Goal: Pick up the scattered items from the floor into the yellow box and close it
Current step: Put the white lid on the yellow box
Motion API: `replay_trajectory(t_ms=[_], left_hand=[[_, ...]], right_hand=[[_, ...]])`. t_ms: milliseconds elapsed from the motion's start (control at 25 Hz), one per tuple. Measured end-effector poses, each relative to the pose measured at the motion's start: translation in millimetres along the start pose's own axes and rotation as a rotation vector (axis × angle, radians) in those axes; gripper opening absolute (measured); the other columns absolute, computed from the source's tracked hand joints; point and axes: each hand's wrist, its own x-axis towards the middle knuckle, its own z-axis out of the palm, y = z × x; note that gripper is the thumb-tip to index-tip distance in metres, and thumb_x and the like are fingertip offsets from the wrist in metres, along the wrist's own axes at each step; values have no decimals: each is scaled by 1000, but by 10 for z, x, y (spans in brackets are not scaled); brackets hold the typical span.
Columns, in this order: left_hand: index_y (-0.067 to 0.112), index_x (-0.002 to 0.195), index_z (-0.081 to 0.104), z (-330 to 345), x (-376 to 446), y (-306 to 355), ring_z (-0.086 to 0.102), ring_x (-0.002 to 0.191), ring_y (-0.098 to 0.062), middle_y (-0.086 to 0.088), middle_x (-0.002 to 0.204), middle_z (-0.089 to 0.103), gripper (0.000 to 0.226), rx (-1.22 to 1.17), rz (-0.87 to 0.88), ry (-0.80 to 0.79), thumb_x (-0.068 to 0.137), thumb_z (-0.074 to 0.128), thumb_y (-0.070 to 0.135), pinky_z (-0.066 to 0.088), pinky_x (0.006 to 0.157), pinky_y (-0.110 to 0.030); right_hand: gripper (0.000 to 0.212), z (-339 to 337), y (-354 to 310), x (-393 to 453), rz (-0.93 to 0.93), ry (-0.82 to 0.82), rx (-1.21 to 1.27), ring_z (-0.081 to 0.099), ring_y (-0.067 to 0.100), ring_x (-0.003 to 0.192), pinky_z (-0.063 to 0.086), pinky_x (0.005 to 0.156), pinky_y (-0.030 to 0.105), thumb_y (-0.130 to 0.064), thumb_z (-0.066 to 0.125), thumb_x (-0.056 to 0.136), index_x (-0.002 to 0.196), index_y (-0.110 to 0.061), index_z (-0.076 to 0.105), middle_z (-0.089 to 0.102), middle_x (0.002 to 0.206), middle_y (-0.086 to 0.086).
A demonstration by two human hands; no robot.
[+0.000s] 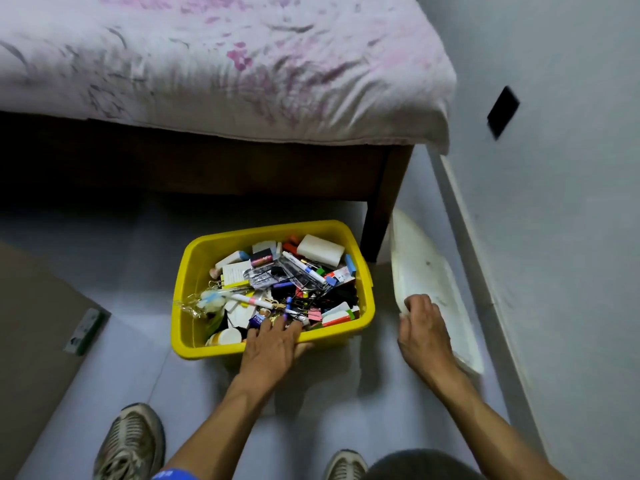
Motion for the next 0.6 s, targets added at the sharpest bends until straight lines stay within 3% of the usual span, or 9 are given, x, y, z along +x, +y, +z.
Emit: replay_trajectory(t_ms=[160, 320, 480, 600], left_hand=[[22, 132, 46, -169, -196, -22, 45, 125, -31, -11, 139, 47, 38, -115, -52, -14, 101, 40, 42, 39, 99, -46], [20, 135, 50, -413, -457, -67, 49, 124, -28, -9, 140, 51, 43, -487, -106, 113, 94, 53, 33, 44, 101, -44], [18, 137, 50, -690, -659, -154, 56, 117, -25, -7, 137, 56, 44, -747, -158, 295, 94, 58, 25, 49, 94, -39], [15, 134, 50, -789, -795, -307, 59, 108, -25, -11, 132, 58, 42, -975, -241, 386, 94, 60, 20, 52, 93, -43]], right_hand=[[11, -781, -354, -91, -36, 209, 160, 42, 19, 75, 28, 63, 26, -10, 54, 94, 95, -16, 45, 48, 90, 5], [7, -1356, -778, -350, -143, 128, 215, 50, 6, 64, 33, 49, 21, -20, 46, 99, 102, -23, 41, 51, 82, 1], [11, -1840, -1158, -503, -360, 178, 183, 51, 7, 62, 36, 50, 18, -18, 49, 99, 108, -12, 50, 58, 83, 6], [15, -2199, -1365, -419, -442, 236, 245, 53, 5, 64, 41, 52, 21, -29, 46, 96, 104, -18, 50, 57, 84, 0]])
